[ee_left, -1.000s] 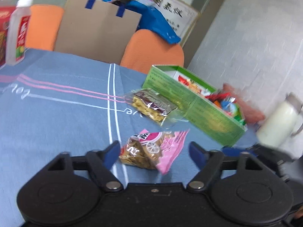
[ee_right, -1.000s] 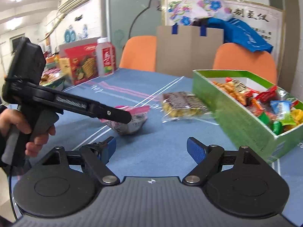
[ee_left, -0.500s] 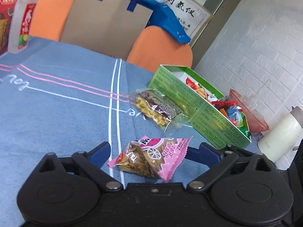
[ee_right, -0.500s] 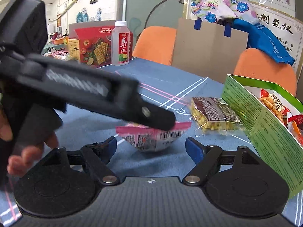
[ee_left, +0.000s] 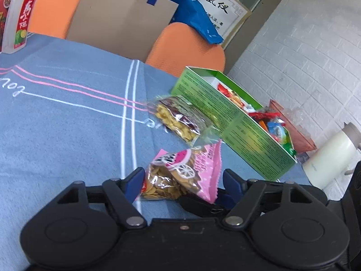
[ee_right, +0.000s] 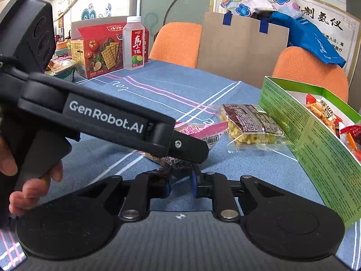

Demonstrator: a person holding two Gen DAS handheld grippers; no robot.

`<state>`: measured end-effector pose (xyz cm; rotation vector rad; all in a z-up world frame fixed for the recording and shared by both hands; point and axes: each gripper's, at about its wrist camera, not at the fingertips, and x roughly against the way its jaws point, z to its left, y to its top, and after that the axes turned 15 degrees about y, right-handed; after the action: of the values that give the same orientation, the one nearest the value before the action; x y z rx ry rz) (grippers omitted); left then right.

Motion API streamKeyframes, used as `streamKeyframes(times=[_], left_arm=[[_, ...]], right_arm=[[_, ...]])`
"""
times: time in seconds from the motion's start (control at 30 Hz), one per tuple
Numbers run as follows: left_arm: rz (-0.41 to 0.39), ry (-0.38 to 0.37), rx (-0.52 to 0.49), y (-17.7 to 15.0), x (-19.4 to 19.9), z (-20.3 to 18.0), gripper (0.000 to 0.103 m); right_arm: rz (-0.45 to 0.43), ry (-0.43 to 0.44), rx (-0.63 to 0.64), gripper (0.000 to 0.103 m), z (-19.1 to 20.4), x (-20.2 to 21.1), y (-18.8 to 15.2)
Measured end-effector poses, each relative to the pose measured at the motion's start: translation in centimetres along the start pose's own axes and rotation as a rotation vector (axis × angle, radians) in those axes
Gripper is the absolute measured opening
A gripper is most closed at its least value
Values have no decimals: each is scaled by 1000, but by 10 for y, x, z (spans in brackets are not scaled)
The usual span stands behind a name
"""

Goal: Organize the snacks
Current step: 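Carry the pink-white cracker bag into the green box and release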

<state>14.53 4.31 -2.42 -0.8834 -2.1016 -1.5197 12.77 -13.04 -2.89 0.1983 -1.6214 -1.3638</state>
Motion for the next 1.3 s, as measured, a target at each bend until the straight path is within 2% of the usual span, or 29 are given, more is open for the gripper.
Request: streamKeyframes(times=[0.1, 0.27, 0.33, 0.37, 0.4, 0.43, 0.47, 0.53, 0.73, 0.83, 0.87, 0.93, 1.03, 1.07, 1.1, 1.17, 1.2, 1.23, 1.3], left_arm=[[9, -17, -17, -10, 6, -9, 96], [37, -86, -27, -27, 15, -23, 96], [36, -99, -36, -30, 17, -28, 100], [33, -95, -34, -30, 18, -28, 103], [25, -90, -30, -30, 19, -29, 103], [15, -79, -28, -30, 19, -30, 103], [11, -65, -31, -29, 19, -31, 103], [19, -41, -52, -26, 15, -34, 103], [31, -52, -93, -24, 5, -38, 103], [33, -60, -91, -25, 5, -36, 103], [31, -59, -90, -25, 5, -35, 103], [24, -56, -86, -26, 5, -36, 103], [7, -42, -96, -27, 4, -40, 103], [0, -41, -93, -28, 4, -41, 100], [-5, -45, -92, -28, 5, -43, 90], [-11, -20, -97, -28, 6, -45, 89], [-11, -21, -96, -27, 5, -45, 90], [-10, -24, -85, -27, 5, -45, 90], [-16, -34, -68, -24, 7, -47, 90]], right_arm=[[2, -3, 4, 30, 3, 11, -5], [2, -3, -32, 30, 4, 39, -22], [0, -6, -34, 32, 4, 48, -30], [-3, -8, -37, 42, 3, 51, -33], [-8, -13, -38, 47, 3, 53, -35], [-7, -15, -34, 60, 2, 54, -36], [-9, -20, -31, 82, 2, 54, -37], [-20, -36, -24, 99, 3, 51, -36], [-25, 6, -32, 95, 1, 39, -30], [-8, 14, -44, 76, 0, 33, -29], [-9, 15, -50, 73, -1, 33, -29], [-14, 21, -56, 70, -1, 33, -29], [-10, 25, -55, 72, -2, 32, -30], [-8, 27, -58, 72, -2, 31, -29], [-10, 28, -59, 71, -2, 31, -29], [-11, 21, -60, 66, -2, 32, -29], [-15, 24, -65, 64, -3, 34, -29], [-21, 23, -74, 57, -5, 36, -29], [-39, 34, -86, 54, -10, 42, -30]])
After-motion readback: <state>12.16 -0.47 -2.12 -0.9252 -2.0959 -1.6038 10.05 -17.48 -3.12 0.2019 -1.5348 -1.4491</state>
